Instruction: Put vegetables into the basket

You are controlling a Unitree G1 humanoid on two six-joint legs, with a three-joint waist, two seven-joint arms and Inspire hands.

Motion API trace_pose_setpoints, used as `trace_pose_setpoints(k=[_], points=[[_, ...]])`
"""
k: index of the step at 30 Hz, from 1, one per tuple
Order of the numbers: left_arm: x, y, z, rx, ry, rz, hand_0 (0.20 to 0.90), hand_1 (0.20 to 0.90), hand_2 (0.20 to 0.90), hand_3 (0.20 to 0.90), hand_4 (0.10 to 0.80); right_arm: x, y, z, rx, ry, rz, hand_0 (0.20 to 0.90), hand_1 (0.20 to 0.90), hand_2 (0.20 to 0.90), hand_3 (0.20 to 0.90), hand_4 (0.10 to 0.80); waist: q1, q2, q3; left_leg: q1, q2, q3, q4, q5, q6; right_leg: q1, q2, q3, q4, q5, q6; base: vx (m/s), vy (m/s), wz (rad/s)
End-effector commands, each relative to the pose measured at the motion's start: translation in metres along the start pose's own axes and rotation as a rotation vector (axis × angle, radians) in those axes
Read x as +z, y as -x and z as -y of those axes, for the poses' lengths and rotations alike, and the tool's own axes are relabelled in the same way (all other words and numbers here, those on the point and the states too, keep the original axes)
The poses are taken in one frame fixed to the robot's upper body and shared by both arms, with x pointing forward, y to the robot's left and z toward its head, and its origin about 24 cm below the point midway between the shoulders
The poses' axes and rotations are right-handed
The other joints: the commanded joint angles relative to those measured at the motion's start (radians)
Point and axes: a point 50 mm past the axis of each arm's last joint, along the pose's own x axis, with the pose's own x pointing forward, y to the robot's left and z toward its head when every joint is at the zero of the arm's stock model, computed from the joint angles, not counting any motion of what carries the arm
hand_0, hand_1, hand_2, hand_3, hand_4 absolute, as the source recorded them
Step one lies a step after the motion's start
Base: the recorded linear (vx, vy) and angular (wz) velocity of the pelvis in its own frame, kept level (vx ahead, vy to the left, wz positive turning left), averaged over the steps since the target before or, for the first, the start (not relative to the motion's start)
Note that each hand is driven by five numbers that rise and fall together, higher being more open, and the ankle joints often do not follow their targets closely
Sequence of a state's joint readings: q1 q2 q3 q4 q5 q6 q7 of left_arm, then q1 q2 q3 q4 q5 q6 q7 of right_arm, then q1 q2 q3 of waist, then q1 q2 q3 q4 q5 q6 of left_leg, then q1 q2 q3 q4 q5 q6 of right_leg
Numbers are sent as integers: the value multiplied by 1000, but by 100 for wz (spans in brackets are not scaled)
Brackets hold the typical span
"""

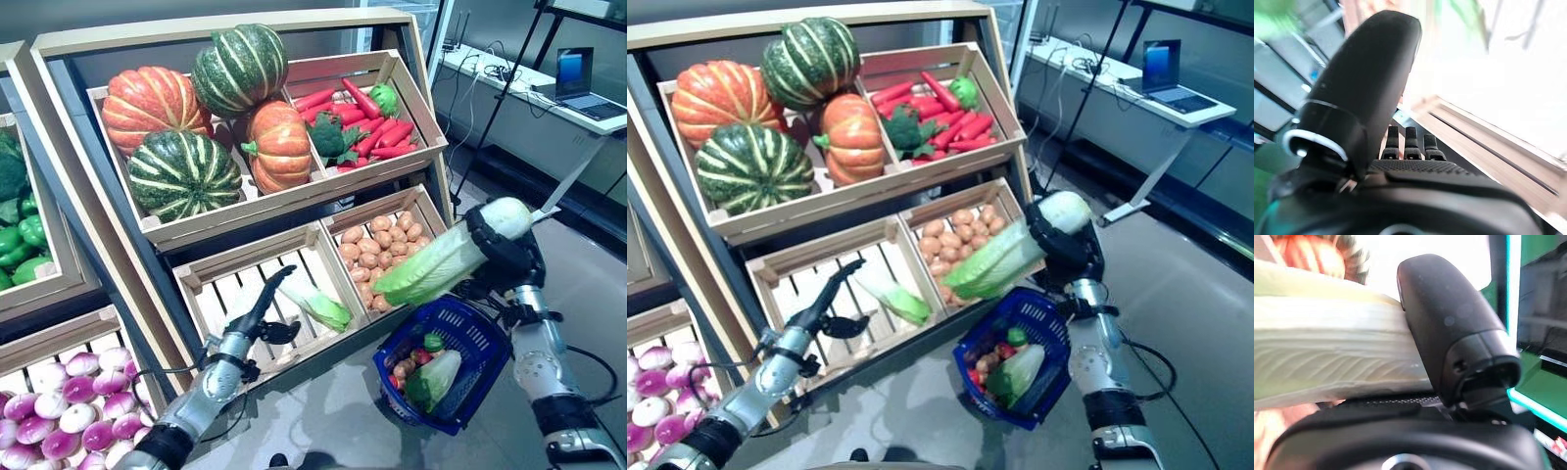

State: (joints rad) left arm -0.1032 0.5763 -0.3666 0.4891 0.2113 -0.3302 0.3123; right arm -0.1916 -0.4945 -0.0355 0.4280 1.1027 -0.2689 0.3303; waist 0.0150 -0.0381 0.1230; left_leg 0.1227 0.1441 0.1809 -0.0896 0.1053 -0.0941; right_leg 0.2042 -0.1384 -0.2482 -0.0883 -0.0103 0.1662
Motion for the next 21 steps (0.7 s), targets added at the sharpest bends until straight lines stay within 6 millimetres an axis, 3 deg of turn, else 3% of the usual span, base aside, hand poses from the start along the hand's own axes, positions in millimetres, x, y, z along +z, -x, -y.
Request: trace_pose_setpoints(k=[1,3,6,8,10,16,21], points=[[16,-25,-51,229,24,93,900,900,900,900,800,68,-24,-10,75,105,276,300,300,300,300,400,0,-2,-13,49,16,-13,2,-109,-9,-20,-18,-11,1,39,-37,7,-34,-3],[12,-24,-57,249,54,74,900,900,900,900,800,67,-21,3,2,131,235,300,300,300,300,400,2,-3,-14,50,14,-16,2,-110,-10,-18,-17,-11,1,37,-38,16,-36,-1],[17,-28,-61,237,77,59,900,900,900,900,800,62,-22,7,-58,163,174,300,300,300,300,400,4,-1,-15,52,15,-19,2,-106,-11,-17,-21,-20,1,39,-36,0,0,0],[19,-30,-57,223,118,72,900,900,900,900,800,59,-24,13,-101,235,130,300,300,300,300,400,0,0,-15,51,12,-18,2,-108,-16,-20,-19,-10,1,38,-34,32,-22,0],[7,-30,-43,217,172,1,900,900,900,900,800,55,-20,37,-144,317,40,300,300,300,300,400,5,-6,-18,52,14,-12,2,-109,-15,-22,-16,-3,1,41,-34,60,-52,-3],[20,-31,-43,231,181,48,900,900,900,900,800,34,-18,40,-265,338,-61,300,300,300,300,400,13,-2,-3,51,17,-12,2,-101,-13,-22,-12,-8,1,44,-40,72,-56,-7],[36,-39,-55,228,94,131,900,900,900,900,800,23,-17,44,-374,410,-94,300,300,300,300,400,20,11,28,40,18,-21,2,-92,-16,-34,-10,-7,1,48,-45,71,-58,-1]])
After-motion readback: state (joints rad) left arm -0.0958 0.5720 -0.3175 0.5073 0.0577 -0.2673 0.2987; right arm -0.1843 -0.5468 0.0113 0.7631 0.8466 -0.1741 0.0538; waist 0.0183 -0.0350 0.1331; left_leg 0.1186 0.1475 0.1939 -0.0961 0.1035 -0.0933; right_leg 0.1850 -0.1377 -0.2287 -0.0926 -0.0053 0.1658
